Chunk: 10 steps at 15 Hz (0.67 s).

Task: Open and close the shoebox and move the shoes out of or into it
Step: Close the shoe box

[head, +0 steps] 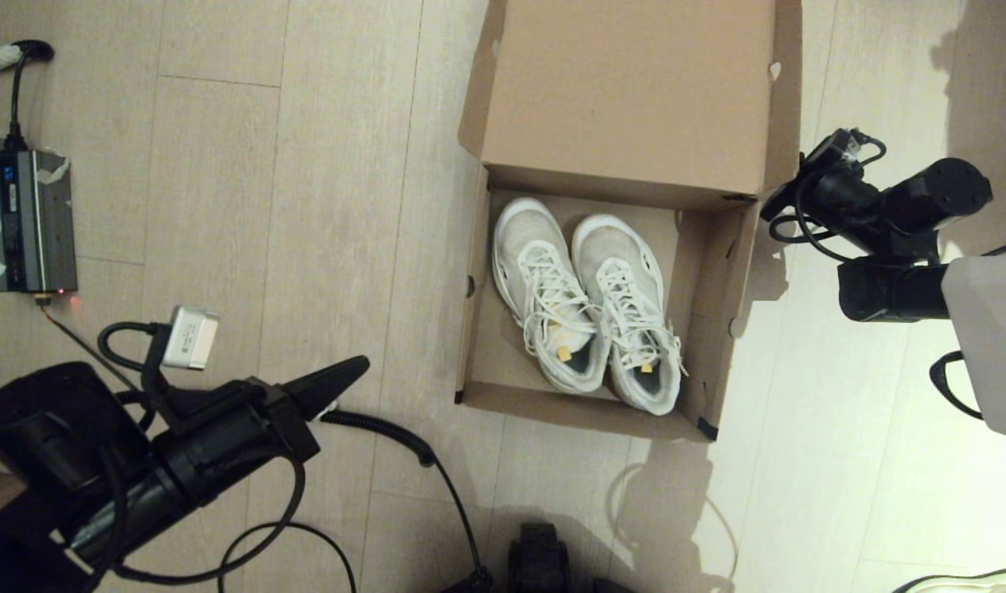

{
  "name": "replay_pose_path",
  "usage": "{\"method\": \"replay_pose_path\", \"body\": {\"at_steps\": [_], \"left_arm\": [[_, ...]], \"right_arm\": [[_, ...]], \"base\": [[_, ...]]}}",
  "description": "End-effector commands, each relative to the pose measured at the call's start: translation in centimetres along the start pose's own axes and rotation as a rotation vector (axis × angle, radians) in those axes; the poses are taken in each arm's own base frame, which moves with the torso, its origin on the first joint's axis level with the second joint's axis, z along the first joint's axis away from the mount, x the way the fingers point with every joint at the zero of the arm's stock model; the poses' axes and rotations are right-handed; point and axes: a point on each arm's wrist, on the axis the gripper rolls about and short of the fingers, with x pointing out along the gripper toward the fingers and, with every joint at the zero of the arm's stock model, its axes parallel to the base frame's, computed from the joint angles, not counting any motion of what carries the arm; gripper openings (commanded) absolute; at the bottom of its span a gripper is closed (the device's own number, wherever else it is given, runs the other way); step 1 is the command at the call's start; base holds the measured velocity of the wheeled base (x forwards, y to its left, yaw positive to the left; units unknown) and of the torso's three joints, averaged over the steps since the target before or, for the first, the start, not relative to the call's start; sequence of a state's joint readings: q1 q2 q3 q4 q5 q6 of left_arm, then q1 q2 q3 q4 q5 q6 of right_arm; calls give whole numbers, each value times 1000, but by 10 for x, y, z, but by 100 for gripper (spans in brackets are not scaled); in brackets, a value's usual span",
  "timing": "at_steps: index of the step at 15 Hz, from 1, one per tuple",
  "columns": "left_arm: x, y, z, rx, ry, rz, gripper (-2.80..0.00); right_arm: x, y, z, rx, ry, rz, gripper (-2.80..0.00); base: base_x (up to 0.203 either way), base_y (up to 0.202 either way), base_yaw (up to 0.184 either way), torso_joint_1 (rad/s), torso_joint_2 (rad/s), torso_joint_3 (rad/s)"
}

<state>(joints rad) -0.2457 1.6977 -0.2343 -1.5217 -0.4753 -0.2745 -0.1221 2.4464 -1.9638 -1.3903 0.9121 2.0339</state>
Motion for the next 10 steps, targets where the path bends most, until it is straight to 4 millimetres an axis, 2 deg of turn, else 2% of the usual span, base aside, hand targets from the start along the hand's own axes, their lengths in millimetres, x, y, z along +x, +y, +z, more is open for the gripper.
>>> {"method": "replay_pose_path", "body": {"at_steps": [1,7,10], "left_arm": [[0,0,-1,-1,-1,-3,-280],[5,-3,-8,-7,28,-25,-280],[8,-5,-11,-5,41,-35,-280]], "right_arm": [[1,0,-2,1,14,7,-280],[5,8,-9,-56,72,54,-280],[10,16,-14,-29,96,74,-280]], "base": [[0,0,0,0,0,0],[0,0,0,0,0,0],[0,0,0,0,0,0]]}}
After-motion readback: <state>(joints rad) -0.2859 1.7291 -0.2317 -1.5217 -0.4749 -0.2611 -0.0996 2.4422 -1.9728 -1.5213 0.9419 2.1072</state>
